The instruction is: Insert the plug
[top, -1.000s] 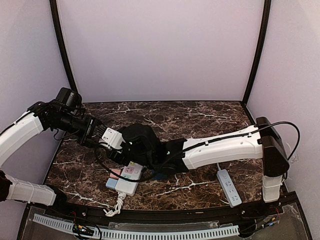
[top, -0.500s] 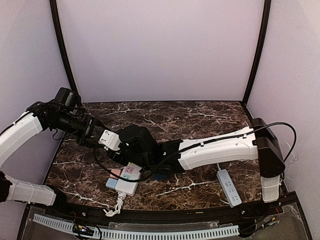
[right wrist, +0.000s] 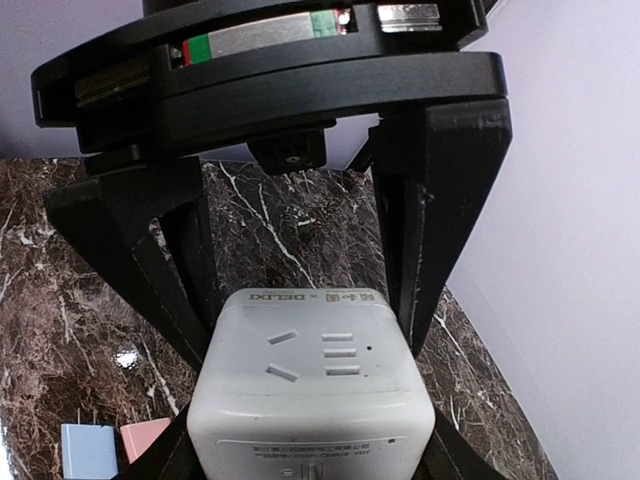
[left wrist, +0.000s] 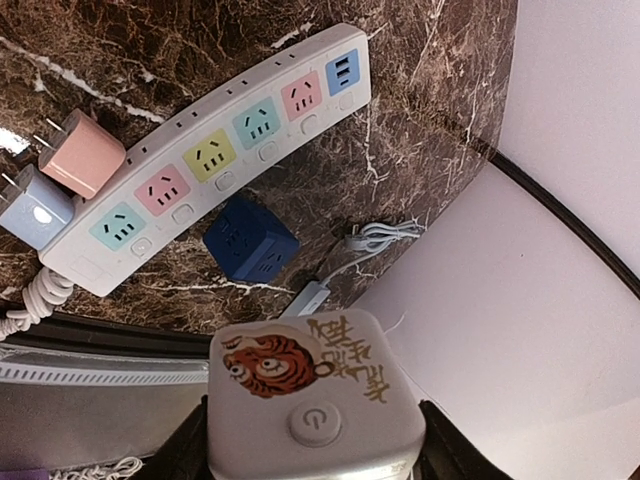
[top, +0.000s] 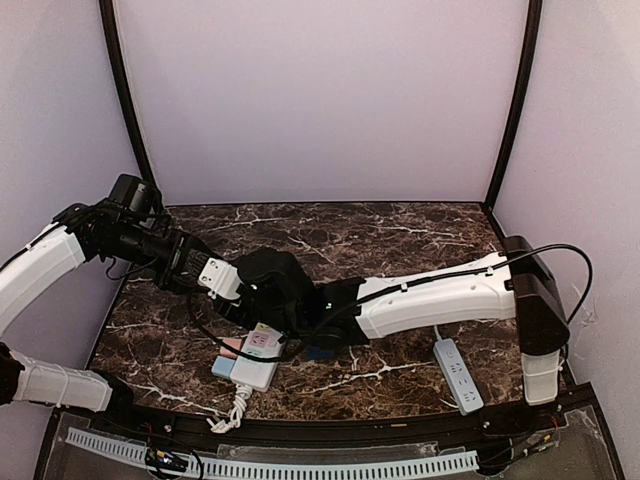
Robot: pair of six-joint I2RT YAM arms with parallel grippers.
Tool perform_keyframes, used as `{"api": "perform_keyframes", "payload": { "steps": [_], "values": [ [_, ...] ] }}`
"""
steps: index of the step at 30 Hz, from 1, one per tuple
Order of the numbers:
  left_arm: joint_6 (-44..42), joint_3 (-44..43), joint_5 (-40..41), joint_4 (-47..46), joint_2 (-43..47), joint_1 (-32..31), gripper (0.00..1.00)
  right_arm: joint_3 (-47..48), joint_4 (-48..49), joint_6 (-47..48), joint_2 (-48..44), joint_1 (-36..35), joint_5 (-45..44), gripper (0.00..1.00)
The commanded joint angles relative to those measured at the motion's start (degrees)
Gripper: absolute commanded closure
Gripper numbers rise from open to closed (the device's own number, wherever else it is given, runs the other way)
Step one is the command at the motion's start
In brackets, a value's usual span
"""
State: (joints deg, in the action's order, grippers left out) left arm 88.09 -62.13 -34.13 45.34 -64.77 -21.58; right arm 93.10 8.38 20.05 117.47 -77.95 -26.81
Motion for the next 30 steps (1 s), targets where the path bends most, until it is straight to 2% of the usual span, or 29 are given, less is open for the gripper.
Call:
{"api": "perform_keyframes", "payload": {
  "steps": [1,3,8,14,19,25,30],
  "values": [
    [-0.49,0.57,-2.06,-5.14,1.85,0.23,0.25,-0.30,0.06,-0.30,-2.25,0.14,-0.12,1.00],
    [-0.79,0.66,-1.50,-5.50,2.40,0.23,0.12,-1.34,0.59,-0.89,-3.38,0.13,-0.61,1.00],
    [-2.46,0.90,-1.49,-7.37,2.83,0.23,0.03,-4.99,2.08,-2.63,-6.92,0.37,-1.40,1.00],
    [-5.86,1.30,0.34,-11.27,4.39,0.23,0.03,-9.24,3.19,-4.72,-12.05,0.88,-3.33,1.00],
    [-15.32,1.33,0.82,-14.74,5.15,0.27,0.05,-13.76,3.31,-10.67,-18.64,3.05,0.07,1.00],
    [-25.10,0.85,-6.28,-25.30,4.44,0.54,0.07,-23.31,8.87,-19.36,-30.45,7.09,11.68,1.00],
    [-27.55,0.33,-17.09,-35.37,1.57,0.50,0.08,-29.15,12.22,-22.10,-38.15,9.25,17.30,1.00]
  ]
}}
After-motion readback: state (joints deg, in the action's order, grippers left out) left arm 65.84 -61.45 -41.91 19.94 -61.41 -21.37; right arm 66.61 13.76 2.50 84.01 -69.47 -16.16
